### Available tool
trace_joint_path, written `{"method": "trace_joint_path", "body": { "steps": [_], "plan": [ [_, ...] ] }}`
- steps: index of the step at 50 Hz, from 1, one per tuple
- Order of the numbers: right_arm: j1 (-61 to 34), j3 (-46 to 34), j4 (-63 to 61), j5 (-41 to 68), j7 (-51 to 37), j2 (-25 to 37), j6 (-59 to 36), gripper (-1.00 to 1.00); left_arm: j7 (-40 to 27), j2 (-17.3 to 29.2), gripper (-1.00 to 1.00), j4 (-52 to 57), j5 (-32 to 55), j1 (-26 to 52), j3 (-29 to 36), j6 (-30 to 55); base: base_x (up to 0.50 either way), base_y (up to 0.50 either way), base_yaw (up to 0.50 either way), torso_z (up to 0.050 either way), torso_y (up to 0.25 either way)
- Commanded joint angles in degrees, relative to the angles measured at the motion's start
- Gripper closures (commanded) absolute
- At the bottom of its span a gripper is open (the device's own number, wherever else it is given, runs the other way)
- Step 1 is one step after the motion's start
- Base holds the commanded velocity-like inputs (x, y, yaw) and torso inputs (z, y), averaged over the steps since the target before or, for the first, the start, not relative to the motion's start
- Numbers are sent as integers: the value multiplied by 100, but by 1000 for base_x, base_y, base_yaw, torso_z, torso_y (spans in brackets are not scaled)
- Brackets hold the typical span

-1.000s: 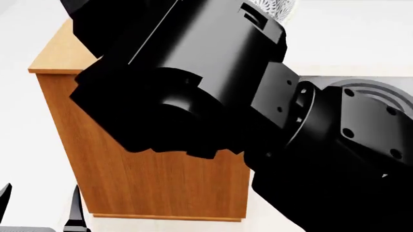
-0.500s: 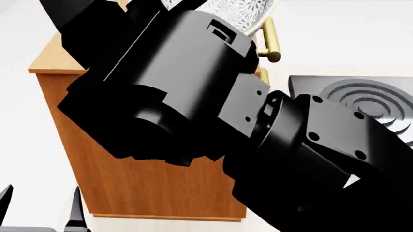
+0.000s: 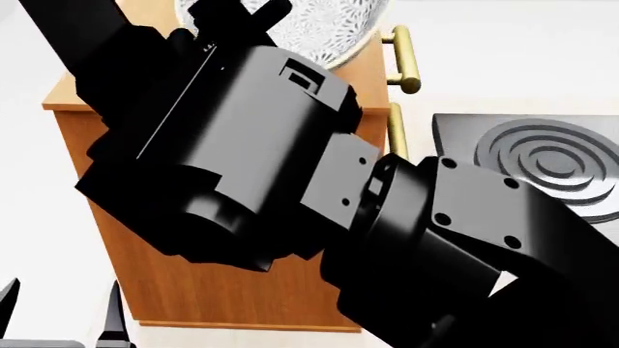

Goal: Put the bowl on the top of the cabinet.

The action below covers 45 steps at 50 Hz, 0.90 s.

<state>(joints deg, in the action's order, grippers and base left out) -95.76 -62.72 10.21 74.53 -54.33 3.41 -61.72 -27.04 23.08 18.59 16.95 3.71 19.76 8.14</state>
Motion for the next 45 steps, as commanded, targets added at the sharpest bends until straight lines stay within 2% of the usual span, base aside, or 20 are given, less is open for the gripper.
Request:
{"method": "trace_joint_path", "body": {
  "steps": [1, 20, 45],
  "plan": [
    [6, 113, -345, 463, 23, 22, 299, -100, -12, 3, -100, -10, -1, 22, 15, 6, 0, 0, 0, 0, 0],
    [-179, 277, -642, 610, -67, 582, 232, -100, -20, -22, -100, -45, -7, 65, 72, 6, 0, 0, 0, 0, 0],
    [-945, 1153, -1760, 2127, -1272, 1399, -255, -100, -49, -57, -100, 18, -54, 98, 203, 45, 0, 0, 0, 0, 0]
  ]
}}
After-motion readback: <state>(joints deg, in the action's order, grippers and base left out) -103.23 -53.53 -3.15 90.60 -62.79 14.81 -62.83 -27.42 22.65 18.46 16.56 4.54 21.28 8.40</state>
